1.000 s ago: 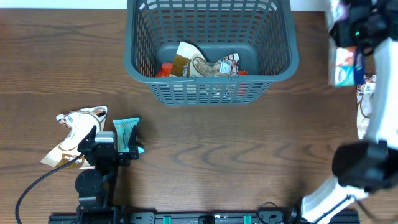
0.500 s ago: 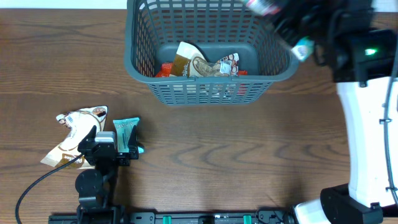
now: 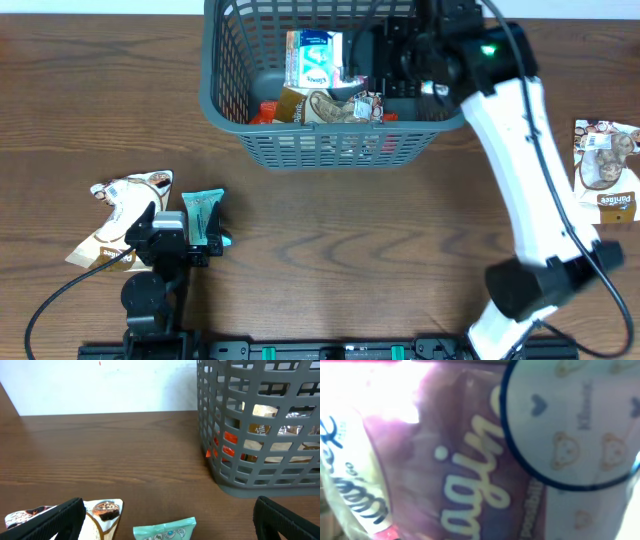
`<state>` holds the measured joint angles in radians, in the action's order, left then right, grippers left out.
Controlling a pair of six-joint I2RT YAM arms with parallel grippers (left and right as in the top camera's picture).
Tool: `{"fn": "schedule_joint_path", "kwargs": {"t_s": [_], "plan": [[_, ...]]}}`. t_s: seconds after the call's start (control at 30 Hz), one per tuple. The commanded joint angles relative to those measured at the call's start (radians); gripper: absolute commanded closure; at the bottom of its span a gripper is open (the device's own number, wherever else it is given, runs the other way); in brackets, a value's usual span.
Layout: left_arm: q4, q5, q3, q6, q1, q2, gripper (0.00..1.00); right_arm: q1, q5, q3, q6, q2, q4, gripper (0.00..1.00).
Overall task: Pack container
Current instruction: 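Lift the Kleenex tissue strip and carry it into the basket, then release the tissue strip in the basket and withdraw right gripper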
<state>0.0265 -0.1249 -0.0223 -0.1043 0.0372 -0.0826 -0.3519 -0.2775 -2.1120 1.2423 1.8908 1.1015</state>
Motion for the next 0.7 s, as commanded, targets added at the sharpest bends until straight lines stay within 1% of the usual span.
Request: {"fn": "schedule_joint_path", "kwargs": {"t_s": [0.0, 0.13, 0.2, 0.3, 0.33, 0.47, 0.53, 0.57, 0.63, 0.67], "plan": [[0.033, -0.024, 0.016, 0.010, -0.004, 0.000, 0.01, 0.025, -0.022, -0.011, 0.039, 0.063, -0.037, 0.99], [0.033, -0.024, 0.016, 0.010, -0.004, 0.000, 0.01, 0.042, -0.040, -0.011, 0.036, 0.156, -0.065, 0.99], [0.033, -0.024, 0.016, 0.013, -0.004, 0.000, 0.01, 0.051, -0.067, -0.011, -0.003, 0.200, -0.063, 0.99], [0.033, -0.024, 0.016, 0.013, -0.004, 0.000, 0.01, 0.066, -0.106, -0.011, -0.059, 0.264, -0.032, 0.97], [0.033, -0.024, 0.016, 0.013, -0.004, 0.000, 0.01, 0.070, -0.119, -0.011, -0.060, 0.283, -0.013, 0.94], [0.033, -0.024, 0.016, 0.013, -0.004, 0.000, 0.01, 0.076, -0.116, -0.010, -0.060, 0.321, 0.046, 0.93], [0.033, -0.025, 0.016, 0.013, -0.004, 0.000, 0.01, 0.079, -0.116, -0.010, -0.060, 0.321, 0.050, 0.91], [0.033, -0.025, 0.016, 0.013, -0.004, 0.000, 0.01, 0.080, -0.116, -0.011, -0.060, 0.318, 0.047, 0.86], [0.033, -0.025, 0.016, 0.013, -0.004, 0.000, 0.02, 0.082, -0.115, -0.011, -0.085, 0.313, 0.042, 0.44], [0.033, -0.025, 0.016, 0.013, -0.004, 0.000, 0.01, 0.083, -0.115, -0.014, -0.107, 0.309, 0.041, 0.41]]}}
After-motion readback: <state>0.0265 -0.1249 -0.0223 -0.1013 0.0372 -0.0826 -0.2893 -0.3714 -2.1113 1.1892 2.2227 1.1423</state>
